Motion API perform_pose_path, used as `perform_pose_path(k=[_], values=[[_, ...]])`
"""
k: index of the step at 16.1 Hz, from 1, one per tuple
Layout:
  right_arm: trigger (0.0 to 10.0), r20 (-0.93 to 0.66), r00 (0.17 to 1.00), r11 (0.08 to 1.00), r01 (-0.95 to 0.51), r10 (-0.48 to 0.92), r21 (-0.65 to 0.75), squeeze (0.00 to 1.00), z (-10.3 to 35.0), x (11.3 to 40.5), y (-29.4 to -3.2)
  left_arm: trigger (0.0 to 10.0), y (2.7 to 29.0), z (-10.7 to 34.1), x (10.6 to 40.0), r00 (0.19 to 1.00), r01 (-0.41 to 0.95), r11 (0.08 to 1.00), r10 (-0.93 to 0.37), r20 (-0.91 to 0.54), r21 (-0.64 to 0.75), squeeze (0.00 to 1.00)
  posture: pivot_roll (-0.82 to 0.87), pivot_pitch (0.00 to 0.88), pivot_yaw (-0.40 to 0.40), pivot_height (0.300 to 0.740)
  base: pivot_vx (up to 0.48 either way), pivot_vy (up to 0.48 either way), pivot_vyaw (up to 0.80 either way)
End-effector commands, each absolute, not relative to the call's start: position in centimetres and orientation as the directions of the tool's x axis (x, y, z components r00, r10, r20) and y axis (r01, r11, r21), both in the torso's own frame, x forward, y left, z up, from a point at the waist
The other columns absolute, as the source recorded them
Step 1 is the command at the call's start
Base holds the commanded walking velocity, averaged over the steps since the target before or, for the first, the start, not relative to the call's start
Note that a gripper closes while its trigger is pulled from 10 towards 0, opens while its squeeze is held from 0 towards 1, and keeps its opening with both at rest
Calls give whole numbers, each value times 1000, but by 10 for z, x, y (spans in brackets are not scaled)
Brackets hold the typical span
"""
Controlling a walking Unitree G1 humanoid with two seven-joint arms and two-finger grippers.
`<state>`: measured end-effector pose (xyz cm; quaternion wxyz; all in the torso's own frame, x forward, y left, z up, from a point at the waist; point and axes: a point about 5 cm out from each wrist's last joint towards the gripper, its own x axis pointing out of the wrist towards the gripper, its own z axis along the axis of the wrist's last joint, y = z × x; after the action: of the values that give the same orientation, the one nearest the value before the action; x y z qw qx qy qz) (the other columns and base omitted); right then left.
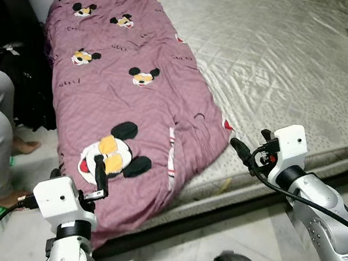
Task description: Clean up the room
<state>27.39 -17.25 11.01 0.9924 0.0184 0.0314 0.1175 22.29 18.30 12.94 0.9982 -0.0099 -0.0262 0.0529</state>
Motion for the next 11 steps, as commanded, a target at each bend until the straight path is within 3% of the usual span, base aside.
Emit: perform_pose_path(k=[1,5,11], values=[[10000,-73,969,972,-234,236,36,0,108,274,-174,10000,184,128,222,992,-123,992,123,38,-21,0,-31,196,-57,660,0,0,0],[10000,-74,968,971,-239,241,29,0,108,275,-173,10000,184,129,224,991,-129,991,129,42,-23,0,-32,197,-59,615,0,0,0],[10000,-67,966,969,-248,249,22,0,109,278,-172,10000,179,131,225,992,-107,993,109,55,-41,0,-33,188,-60,610,0,0,0]])
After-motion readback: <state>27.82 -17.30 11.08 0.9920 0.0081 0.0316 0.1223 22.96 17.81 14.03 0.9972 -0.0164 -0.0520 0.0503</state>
